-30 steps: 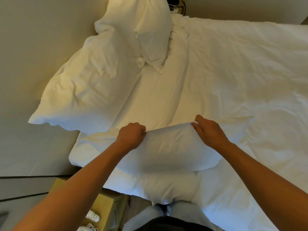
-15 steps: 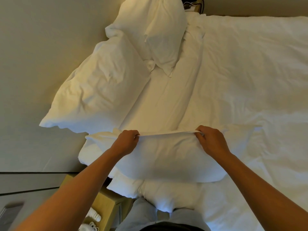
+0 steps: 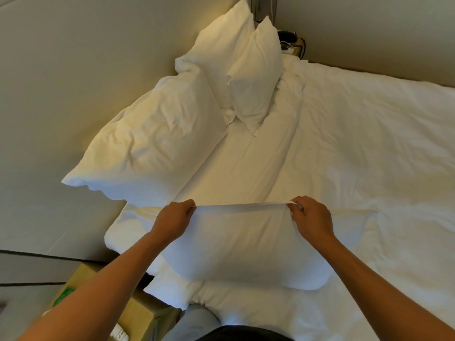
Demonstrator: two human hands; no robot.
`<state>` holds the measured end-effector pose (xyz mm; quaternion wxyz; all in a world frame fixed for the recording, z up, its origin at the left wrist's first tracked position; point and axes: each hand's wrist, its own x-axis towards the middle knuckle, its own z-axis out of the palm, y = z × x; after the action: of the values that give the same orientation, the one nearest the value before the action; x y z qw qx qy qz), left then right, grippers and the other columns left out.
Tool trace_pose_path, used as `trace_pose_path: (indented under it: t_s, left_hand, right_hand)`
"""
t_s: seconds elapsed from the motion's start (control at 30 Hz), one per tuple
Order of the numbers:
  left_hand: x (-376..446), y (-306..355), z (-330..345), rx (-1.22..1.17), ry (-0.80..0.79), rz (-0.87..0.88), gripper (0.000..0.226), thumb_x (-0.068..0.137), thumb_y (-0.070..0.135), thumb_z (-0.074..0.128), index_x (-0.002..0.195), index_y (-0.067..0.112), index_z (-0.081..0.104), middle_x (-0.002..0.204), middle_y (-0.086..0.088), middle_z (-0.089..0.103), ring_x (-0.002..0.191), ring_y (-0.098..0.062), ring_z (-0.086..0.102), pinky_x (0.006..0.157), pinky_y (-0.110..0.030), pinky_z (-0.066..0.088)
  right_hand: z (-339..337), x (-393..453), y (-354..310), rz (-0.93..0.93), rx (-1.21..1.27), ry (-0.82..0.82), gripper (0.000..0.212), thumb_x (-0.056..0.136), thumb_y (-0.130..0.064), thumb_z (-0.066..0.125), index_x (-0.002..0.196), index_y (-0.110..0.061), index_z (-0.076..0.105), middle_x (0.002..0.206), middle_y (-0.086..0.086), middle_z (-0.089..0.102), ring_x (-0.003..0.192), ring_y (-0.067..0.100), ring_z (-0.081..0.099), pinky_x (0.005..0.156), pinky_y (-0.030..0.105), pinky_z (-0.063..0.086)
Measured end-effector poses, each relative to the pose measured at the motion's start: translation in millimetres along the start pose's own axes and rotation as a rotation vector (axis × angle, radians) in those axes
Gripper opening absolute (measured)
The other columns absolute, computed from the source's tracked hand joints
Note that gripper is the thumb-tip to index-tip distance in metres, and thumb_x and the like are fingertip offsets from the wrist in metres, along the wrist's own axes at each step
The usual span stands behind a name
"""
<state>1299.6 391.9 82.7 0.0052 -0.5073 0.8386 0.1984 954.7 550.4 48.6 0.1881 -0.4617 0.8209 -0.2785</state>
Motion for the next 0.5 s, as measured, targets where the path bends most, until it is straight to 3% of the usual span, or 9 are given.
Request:
trace_pose_path:
  t_s: [0.1, 0.33, 0.5]
  left_hand:
    - [1, -1, -22, -0.04, 0.071, -0.004, 0.025, 0.108, 0.03, 0.045, 0.09, 0.02, 0.059, 0.074, -0.004, 0.066, 0.066, -0.029, 0.062, 0.057, -0.033, 0.045]
    - [8, -14, -98, -0.076, 0.264, -0.055, 0.023, 0.106, 0.032, 0.049, 0.096, 0.021, 0.065, 0.085, -0.009, 0.072, 0.08, -0.037, 0.066, 0.068, -0.042, 0.053]
    - [6, -20, -111, -0.109, 0.322, -0.111, 0.024, 0.106, 0.033, 0.048, 0.096, 0.023, 0.067, 0.084, -0.007, 0.073, 0.08, -0.035, 0.066, 0.069, -0.043, 0.054]
  right_hand:
    - [-7, 21, -20, -0.003, -0.022, 0.038, 0.026, 0.105, -0.033, 0.056, 0.09, -0.017, 0.071, 0.08, -0.002, 0.063, 0.073, 0.02, 0.061, 0.057, 0.019, 0.036]
    - [-23, 101, -101, -0.228, 0.001, 0.194, 0.023, 0.105, -0.031, 0.056, 0.097, -0.016, 0.071, 0.089, -0.009, 0.055, 0.077, 0.014, 0.052, 0.064, 0.026, 0.035]
    - [-12, 149, -134, -0.296, -0.028, 0.205, 0.028, 0.106, -0.031, 0.052, 0.093, -0.014, 0.069, 0.089, -0.001, 0.059, 0.074, 0.016, 0.049, 0.067, 0.029, 0.035]
